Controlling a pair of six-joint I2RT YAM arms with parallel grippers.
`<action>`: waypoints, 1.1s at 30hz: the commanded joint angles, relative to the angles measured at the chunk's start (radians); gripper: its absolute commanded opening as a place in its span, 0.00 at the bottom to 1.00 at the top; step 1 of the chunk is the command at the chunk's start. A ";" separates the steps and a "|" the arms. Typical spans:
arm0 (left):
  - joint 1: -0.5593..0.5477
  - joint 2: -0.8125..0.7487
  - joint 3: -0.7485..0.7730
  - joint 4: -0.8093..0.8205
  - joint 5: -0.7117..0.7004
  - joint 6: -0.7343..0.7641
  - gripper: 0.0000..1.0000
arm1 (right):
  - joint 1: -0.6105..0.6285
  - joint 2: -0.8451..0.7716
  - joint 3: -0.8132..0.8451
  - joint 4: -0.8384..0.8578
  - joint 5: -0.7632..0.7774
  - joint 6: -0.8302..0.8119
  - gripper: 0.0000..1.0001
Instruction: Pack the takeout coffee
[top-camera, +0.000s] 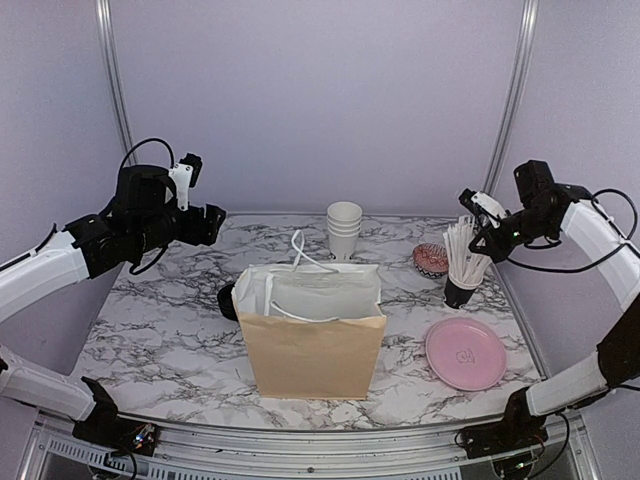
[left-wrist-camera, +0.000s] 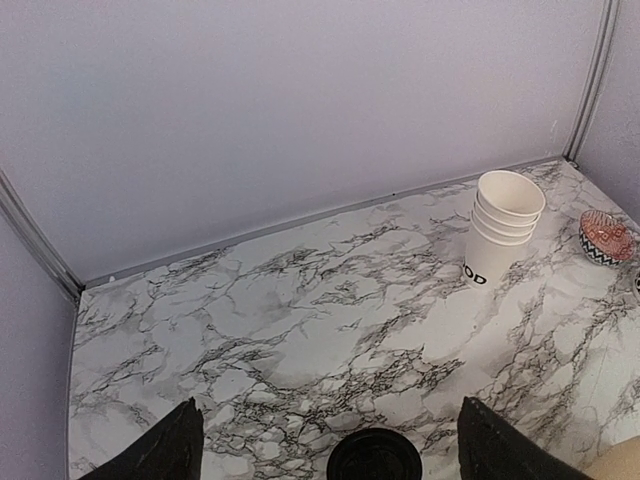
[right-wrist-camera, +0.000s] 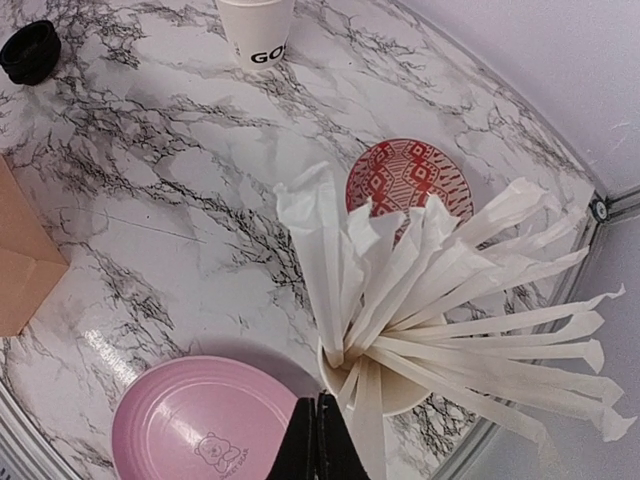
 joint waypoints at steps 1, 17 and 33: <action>0.005 -0.001 0.030 -0.028 0.013 -0.005 0.88 | 0.005 -0.019 0.075 -0.042 -0.012 0.002 0.00; 0.005 0.034 0.035 -0.037 -0.014 0.015 0.88 | 0.005 -0.067 0.520 -0.372 -0.356 -0.184 0.00; 0.007 0.048 0.034 -0.040 -0.047 0.033 0.89 | 0.049 -0.018 0.696 -0.375 -0.878 -0.172 0.00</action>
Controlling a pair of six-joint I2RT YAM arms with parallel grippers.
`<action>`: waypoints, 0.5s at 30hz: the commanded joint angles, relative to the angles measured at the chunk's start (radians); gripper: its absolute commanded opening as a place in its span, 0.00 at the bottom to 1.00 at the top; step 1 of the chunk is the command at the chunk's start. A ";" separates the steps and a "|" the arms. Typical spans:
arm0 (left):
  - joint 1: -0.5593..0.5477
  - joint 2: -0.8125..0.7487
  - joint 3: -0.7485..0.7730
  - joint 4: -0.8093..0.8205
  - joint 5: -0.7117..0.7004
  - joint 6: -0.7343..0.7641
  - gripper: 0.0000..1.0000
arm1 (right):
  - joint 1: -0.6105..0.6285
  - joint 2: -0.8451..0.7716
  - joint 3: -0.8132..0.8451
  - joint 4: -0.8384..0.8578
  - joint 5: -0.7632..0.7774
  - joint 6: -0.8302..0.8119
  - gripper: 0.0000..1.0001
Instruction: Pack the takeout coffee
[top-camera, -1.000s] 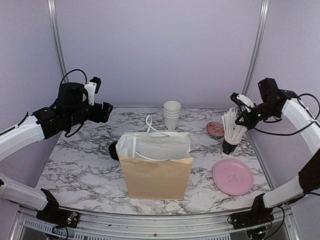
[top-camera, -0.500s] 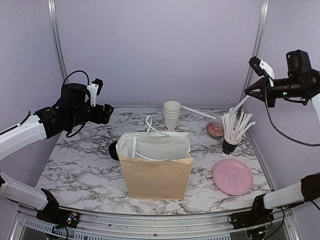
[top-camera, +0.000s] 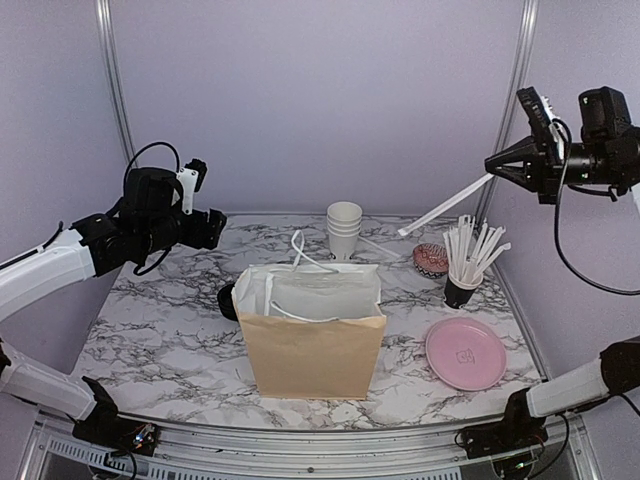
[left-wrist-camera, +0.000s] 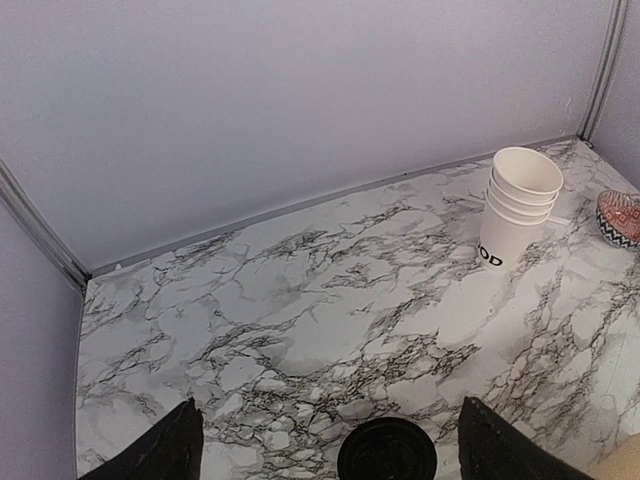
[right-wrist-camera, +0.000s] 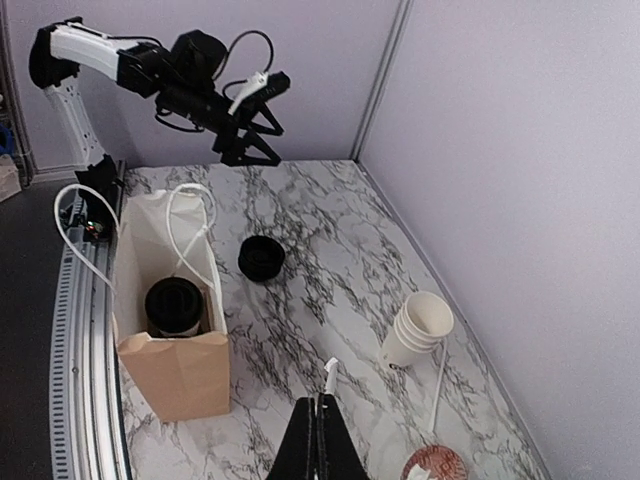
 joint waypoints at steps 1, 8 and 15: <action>0.007 0.012 0.030 -0.019 -0.026 0.020 0.89 | 0.058 0.038 0.073 0.010 -0.295 0.049 0.00; 0.007 0.010 0.029 -0.020 -0.045 0.028 0.89 | 0.149 0.057 0.127 0.004 -0.381 0.064 0.00; 0.008 0.029 0.030 -0.022 -0.058 0.030 0.89 | 0.220 0.028 0.064 0.001 -0.368 0.070 0.00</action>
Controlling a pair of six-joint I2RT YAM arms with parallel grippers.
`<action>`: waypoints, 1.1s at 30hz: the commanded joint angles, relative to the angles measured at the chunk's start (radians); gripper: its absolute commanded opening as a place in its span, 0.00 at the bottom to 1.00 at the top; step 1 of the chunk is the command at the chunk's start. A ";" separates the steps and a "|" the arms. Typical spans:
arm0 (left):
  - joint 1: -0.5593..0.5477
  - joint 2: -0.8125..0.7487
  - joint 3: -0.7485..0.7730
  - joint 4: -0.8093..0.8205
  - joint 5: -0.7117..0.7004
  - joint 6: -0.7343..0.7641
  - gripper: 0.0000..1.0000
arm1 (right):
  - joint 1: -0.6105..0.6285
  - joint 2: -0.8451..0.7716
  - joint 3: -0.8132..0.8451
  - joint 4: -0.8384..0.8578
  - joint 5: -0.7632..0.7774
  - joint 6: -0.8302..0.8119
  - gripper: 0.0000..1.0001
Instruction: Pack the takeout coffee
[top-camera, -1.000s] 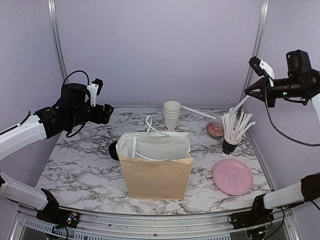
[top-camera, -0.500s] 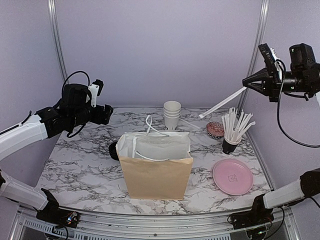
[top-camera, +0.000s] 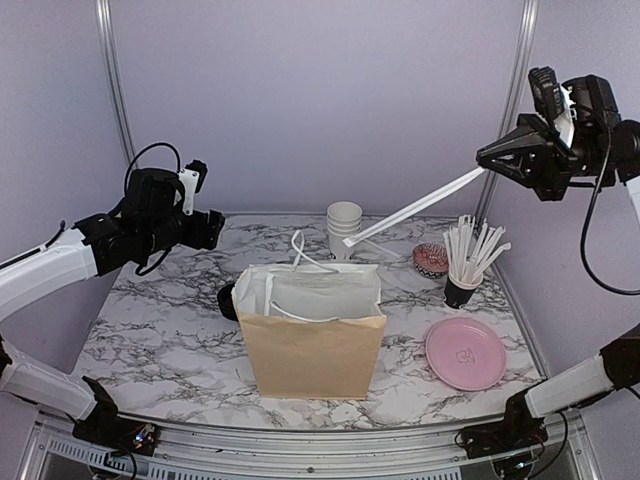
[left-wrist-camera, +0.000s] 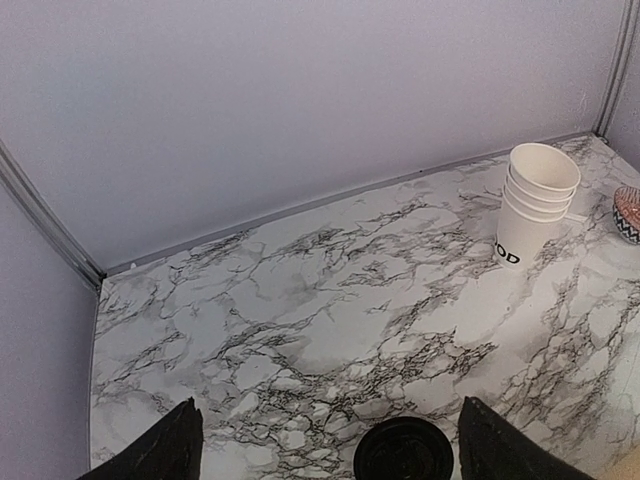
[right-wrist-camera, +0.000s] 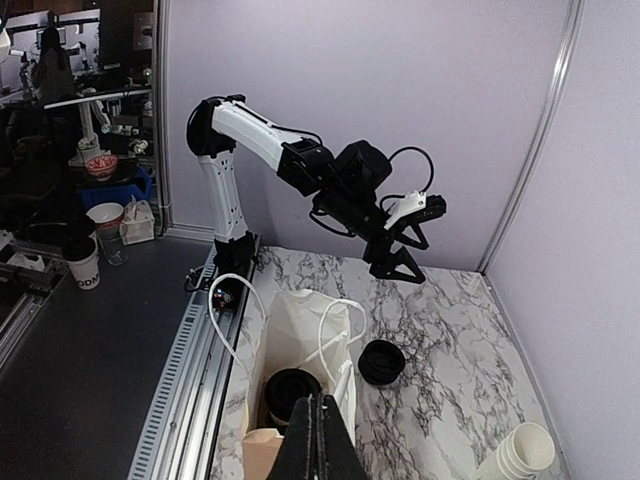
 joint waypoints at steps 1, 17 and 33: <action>0.006 0.025 0.031 -0.023 -0.022 0.010 0.89 | 0.062 -0.022 -0.037 -0.016 -0.010 0.005 0.00; 0.011 0.029 0.034 -0.029 -0.026 0.010 0.89 | 0.497 0.254 -0.009 0.011 0.146 -0.029 0.00; 0.011 0.003 0.036 -0.036 -0.011 0.010 0.90 | 0.556 0.290 -0.016 0.091 0.415 -0.017 0.66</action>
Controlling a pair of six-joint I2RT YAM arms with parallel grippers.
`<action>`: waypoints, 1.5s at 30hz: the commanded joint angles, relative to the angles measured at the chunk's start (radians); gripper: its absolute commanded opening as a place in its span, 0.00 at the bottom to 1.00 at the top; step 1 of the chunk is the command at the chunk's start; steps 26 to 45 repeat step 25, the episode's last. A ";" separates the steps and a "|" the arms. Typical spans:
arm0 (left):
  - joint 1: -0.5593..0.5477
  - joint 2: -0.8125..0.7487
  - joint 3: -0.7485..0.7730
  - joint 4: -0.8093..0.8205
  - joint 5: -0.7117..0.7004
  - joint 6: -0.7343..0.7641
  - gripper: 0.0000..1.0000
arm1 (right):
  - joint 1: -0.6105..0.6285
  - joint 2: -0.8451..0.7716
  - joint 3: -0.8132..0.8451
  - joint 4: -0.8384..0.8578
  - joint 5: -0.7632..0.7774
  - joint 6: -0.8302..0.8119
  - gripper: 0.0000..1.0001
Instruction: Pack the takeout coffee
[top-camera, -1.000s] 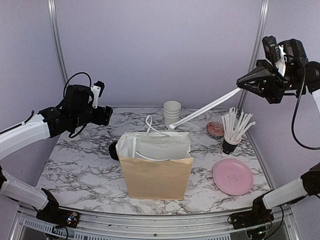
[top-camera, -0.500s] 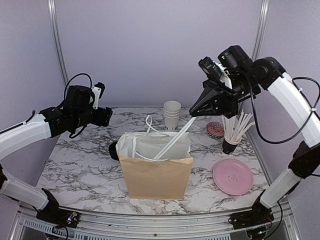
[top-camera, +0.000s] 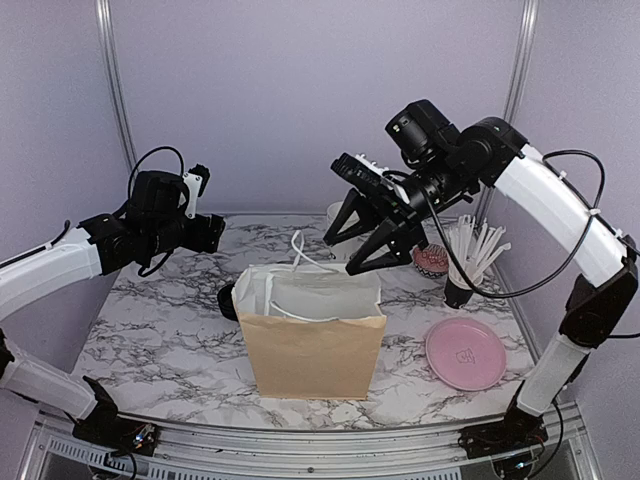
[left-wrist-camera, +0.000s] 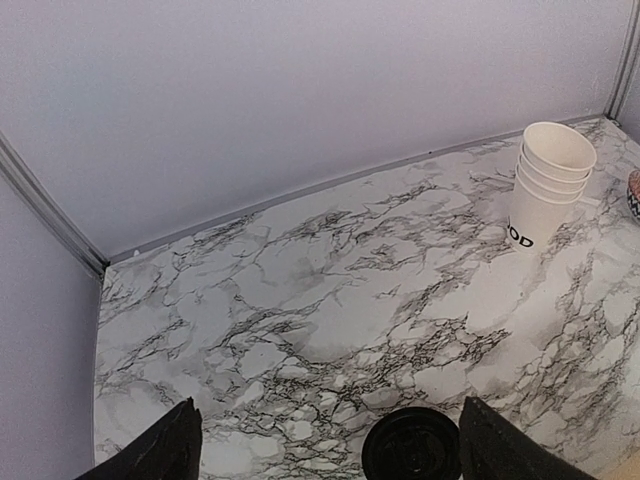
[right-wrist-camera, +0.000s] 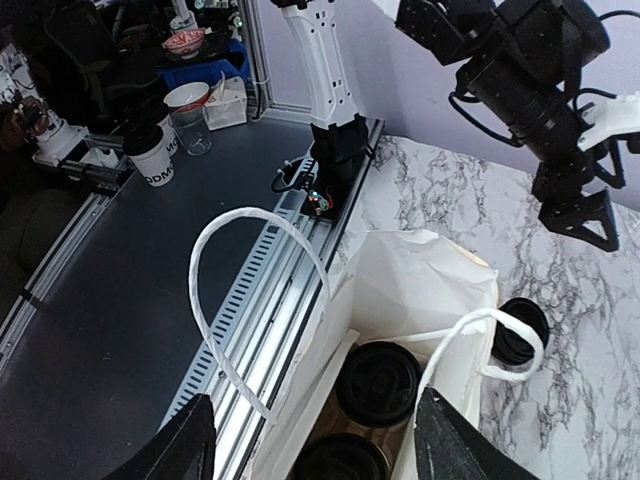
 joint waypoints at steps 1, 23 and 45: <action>0.007 -0.027 0.036 -0.020 0.001 0.010 0.90 | -0.064 -0.105 -0.023 0.050 0.080 -0.005 0.66; 0.007 -0.129 0.016 -0.014 -0.201 -0.098 0.99 | -0.601 -0.501 -0.898 1.185 0.870 0.544 0.99; 0.007 -0.119 0.018 -0.016 -0.189 -0.106 0.99 | -0.601 -0.515 -0.905 1.197 0.914 0.550 0.99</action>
